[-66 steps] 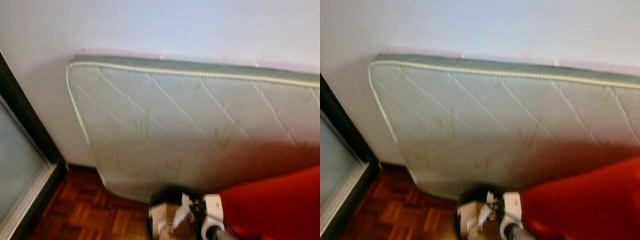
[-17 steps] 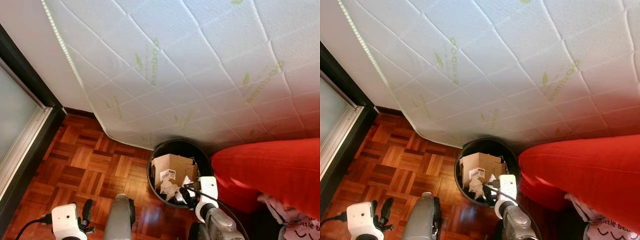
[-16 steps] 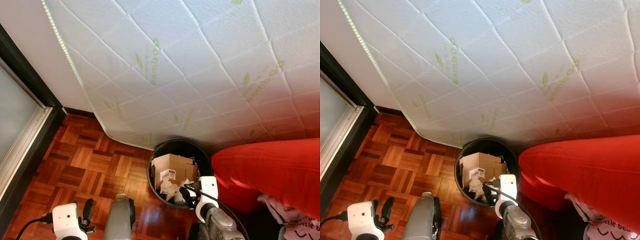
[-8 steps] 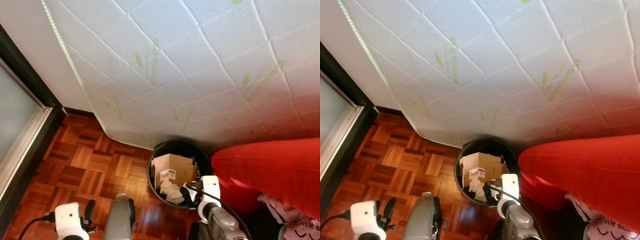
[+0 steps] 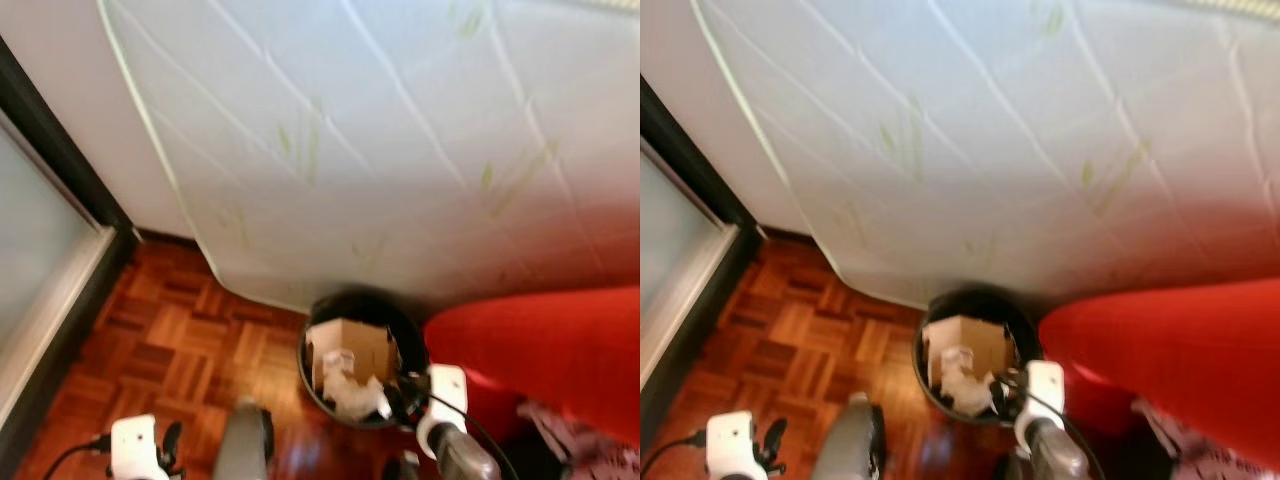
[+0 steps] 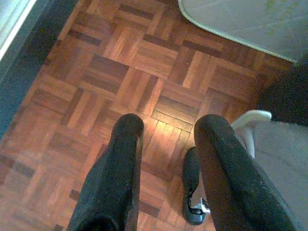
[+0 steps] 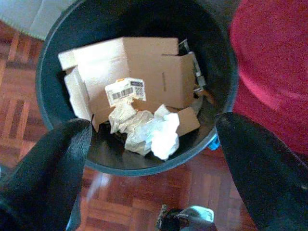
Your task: Clean up the room
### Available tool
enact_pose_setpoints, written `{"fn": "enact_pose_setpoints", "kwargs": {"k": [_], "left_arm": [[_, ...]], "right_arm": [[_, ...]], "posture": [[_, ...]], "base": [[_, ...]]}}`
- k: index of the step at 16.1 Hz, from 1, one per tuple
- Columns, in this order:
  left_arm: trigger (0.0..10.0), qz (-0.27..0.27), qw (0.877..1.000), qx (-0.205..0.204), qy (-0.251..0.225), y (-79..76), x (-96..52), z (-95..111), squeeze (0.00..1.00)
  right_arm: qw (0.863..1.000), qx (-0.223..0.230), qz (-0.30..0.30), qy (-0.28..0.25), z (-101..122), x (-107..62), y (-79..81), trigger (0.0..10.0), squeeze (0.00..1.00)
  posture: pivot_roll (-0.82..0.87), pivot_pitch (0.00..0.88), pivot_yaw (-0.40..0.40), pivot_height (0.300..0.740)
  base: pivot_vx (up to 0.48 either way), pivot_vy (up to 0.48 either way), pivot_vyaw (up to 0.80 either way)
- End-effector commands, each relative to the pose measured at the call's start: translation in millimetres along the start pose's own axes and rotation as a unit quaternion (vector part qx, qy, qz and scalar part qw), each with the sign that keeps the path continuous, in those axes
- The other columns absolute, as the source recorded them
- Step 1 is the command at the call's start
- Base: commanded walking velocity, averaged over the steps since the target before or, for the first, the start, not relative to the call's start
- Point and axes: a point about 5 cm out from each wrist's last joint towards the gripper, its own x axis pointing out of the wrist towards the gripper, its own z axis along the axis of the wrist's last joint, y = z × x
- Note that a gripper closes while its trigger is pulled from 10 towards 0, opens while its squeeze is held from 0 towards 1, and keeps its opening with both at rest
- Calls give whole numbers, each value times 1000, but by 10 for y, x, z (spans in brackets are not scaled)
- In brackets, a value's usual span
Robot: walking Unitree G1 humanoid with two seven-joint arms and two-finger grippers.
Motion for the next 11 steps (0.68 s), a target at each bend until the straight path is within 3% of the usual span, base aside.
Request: {"fn": "enact_pose_setpoints", "kwargs": {"k": [1,6,9,11], "left_arm": [[10000,15,999,4,28,89,-28,-144,0],[10000,23,997,3,72,67,70,-247,0],[10000,37,992,1,120,82,22,-411,0],[10000,52,985,-10,167,94,-84,-596,0]], "right_arm": [[999,19,-24,28,-184,-79,-103,10000,0],[998,24,-44,40,-258,-122,-177,10000,0],[996,19,-61,67,-354,-181,-281,10000,0],[991,23,-94,94,-485,-288,-450,10000,0]], "posture": [[266,199,-67,701],[217,75,-74,740],[195,29,-83,740],[174,0,-84,740]], "base": [[0,0,0],[0,0,0],[0,0,0],[0,0,0]]}}
